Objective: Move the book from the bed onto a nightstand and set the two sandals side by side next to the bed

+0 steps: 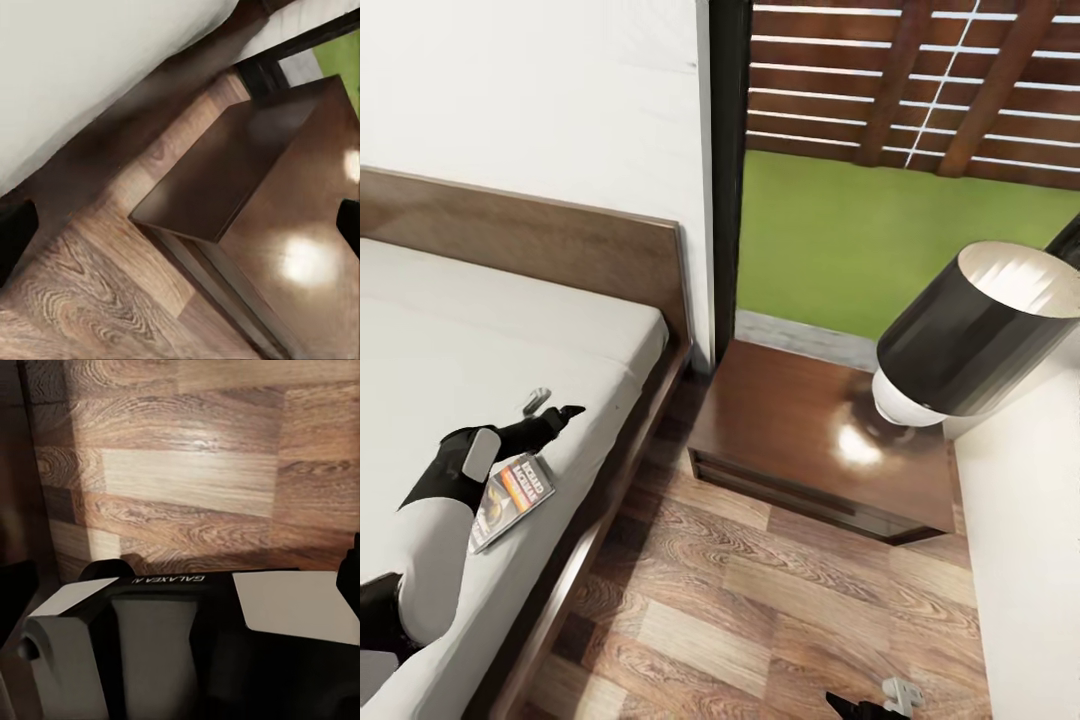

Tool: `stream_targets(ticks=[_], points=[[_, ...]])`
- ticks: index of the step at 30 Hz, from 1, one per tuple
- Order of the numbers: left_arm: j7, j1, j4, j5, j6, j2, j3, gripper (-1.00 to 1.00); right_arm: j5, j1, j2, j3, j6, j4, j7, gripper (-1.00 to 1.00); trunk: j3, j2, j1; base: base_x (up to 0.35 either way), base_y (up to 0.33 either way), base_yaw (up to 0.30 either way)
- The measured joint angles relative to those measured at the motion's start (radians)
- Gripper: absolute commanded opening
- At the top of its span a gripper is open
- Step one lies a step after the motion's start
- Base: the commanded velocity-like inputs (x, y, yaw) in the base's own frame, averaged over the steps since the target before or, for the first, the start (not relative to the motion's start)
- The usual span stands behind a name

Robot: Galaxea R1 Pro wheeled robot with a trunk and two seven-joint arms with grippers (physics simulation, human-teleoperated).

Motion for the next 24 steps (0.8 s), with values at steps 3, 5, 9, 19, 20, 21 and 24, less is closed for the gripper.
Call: stream_targets(ticks=[3,5,9,19,20,21,24], points=[[-0.132,0.0,-0.001,0.001,0.098,-0.05,-0.001,1.0,0.0,0.0,0.0,0.0,0.0,0.0,0.0,1.0,0.009,0.021,-0.011,0.0,0.0,0.0],[-0.16,0.0,0.0,-0.002,0.114,-0.091,-0.001,1.0,0.0,0.0,0.0,0.0,0.0,0.0,0.0,1.0,0.016,0.035,-0.019,0.0,0.0,0.0],[-0.174,0.0,0.011,-0.007,0.123,-0.171,-0.004,1.0,0.0,0.0,0.0,0.0,0.0,0.0,0.0,1.0,0.028,0.063,-0.034,0.0,0.0,0.0],[-0.22,0.053,0.065,-0.023,0.121,-0.304,-0.258,1.0,0.001,0.0,0.0,0.0,0.0,0.0,0.0,1.0,0.06,0.133,-0.073,0.0,0.0,0.0],[-0.242,0.063,0.065,-0.025,0.12,-0.304,-0.263,1.0,0.001,0.0,0.0,0.0,0.0,0.0,0.0,1.0,0.063,0.14,-0.077,0.0,0.0,0.0],[-0.266,0.08,0.065,-0.028,0.118,-0.304,-0.268,1.0,0.001,0.0,0.0,0.0,0.0,0.0,0.0,1.0,0.066,0.147,-0.081,0.0,0.0,0.0],[-0.286,0.115,0.066,-0.031,0.116,-0.304,-0.272,1.0,0.001,0.0,0.0,0.0,0.0,0.0,0.0,1.0,0.075,0.168,-0.092,0.0,0.0,0.0]])
